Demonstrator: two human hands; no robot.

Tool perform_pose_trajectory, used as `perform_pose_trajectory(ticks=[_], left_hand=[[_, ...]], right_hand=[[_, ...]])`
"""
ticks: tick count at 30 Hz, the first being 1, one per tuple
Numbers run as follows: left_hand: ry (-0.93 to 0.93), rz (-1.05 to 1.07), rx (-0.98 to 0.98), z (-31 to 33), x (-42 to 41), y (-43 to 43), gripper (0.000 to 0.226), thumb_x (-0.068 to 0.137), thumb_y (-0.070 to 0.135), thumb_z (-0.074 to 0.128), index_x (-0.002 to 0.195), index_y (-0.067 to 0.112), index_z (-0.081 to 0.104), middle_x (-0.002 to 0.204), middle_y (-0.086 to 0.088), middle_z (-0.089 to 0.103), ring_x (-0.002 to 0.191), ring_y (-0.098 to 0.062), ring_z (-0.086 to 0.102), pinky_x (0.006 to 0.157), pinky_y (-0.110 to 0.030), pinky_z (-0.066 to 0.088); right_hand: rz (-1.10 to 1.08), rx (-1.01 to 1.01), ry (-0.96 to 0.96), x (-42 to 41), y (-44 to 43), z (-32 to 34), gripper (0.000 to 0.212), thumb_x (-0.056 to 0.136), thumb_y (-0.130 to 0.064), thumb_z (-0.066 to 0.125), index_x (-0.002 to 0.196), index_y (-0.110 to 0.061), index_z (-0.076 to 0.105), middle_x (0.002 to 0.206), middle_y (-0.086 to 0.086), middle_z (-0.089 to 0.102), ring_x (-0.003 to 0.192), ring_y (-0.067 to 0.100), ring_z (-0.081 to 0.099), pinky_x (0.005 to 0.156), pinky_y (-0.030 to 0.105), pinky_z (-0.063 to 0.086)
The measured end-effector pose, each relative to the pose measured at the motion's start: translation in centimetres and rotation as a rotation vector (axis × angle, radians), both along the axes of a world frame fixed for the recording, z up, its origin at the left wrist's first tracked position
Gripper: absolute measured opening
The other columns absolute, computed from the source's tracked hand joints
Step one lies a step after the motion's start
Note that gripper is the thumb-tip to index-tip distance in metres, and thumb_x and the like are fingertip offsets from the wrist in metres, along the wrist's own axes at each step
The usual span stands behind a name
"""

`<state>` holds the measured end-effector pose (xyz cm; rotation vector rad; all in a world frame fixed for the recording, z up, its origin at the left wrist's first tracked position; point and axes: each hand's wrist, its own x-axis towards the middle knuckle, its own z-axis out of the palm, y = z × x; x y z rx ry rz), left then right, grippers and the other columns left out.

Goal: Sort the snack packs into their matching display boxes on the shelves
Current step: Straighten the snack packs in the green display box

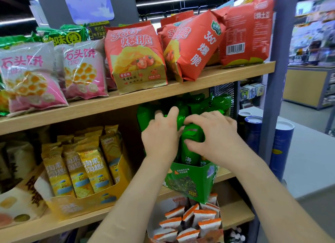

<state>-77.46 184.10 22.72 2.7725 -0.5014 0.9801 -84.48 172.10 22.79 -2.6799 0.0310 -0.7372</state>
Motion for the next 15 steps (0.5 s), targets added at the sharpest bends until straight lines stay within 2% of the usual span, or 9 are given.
perform_pose_trajectory(ticks=[3,5,6,8,11,13,15], left_hand=[[0.181,-0.237,-0.041,0.3,-0.5,1.3,0.045,0.094,0.041,0.055,0.13,0.032,0.03,0.102,0.003,0.049,0.08,-0.02,0.053,0.063,-0.036,0.046],[0.38,-0.446,-0.107,0.8,-0.9,3.3,0.056,0.093,0.03,0.06,0.136,0.038,0.025,0.105,0.004,0.057,0.086,-0.018,0.061,0.073,-0.039,0.053],[0.396,-0.472,-0.096,0.9,-1.1,4.1,0.062,0.091,0.026,0.064,0.138,0.038,0.025,0.103,0.006,0.059,0.087,-0.017,0.062,0.076,-0.039,0.054],[0.265,-0.415,-0.132,0.4,-1.7,4.8,0.06,0.085,0.028,0.073,0.132,0.034,0.036,0.096,0.009,0.061,0.087,-0.018,0.065,0.078,-0.038,0.054],[0.032,-0.345,-0.239,-1.3,-2.7,3.7,0.042,0.082,0.033,0.075,0.111,0.022,0.047,0.081,0.008,0.06,0.079,-0.021,0.067,0.066,-0.032,0.049],[0.069,-0.368,-0.33,-2.2,-2.6,3.5,0.039,0.082,0.03,0.075,0.111,0.022,0.05,0.081,0.013,0.058,0.077,-0.017,0.067,0.063,-0.03,0.049],[0.25,-0.442,-0.472,-2.4,-1.8,4.1,0.044,0.082,0.026,0.077,0.12,0.027,0.055,0.093,0.012,0.066,0.077,-0.007,0.067,0.067,-0.027,0.056]], right_hand=[[-0.08,0.031,-0.082,-0.7,1.1,-1.5,0.043,0.086,-0.043,0.06,0.129,-0.041,0.055,0.142,-0.009,0.044,0.135,0.019,0.027,0.106,0.053,0.031],[-0.073,0.068,-0.152,-0.9,1.5,-2.5,0.047,0.082,-0.04,0.059,0.129,-0.033,0.059,0.146,0.002,0.043,0.136,0.026,0.027,0.104,0.057,0.038],[-0.057,0.093,-0.162,-1.0,1.6,-2.7,0.051,0.079,-0.041,0.056,0.13,-0.031,0.059,0.146,0.004,0.043,0.137,0.026,0.027,0.105,0.057,0.038],[-0.004,0.17,-0.132,-1.3,1.6,-2.6,0.061,0.076,-0.047,0.05,0.136,-0.034,0.05,0.147,-0.001,0.039,0.138,0.021,0.024,0.11,0.053,0.034],[0.079,0.23,-0.05,-1.3,1.1,-1.7,0.063,0.081,-0.064,0.042,0.142,-0.051,0.035,0.147,-0.015,0.036,0.14,0.013,0.018,0.113,0.052,0.029],[0.052,0.161,-0.007,-1.2,1.0,-1.2,0.062,0.083,-0.074,0.04,0.143,-0.057,0.031,0.149,-0.016,0.034,0.14,0.013,0.016,0.11,0.054,0.03],[-0.006,0.068,0.037,-1.1,1.3,-1.0,0.072,0.081,-0.074,0.046,0.145,-0.061,0.016,0.151,-0.014,0.03,0.14,0.017,0.016,0.107,0.057,0.033]])
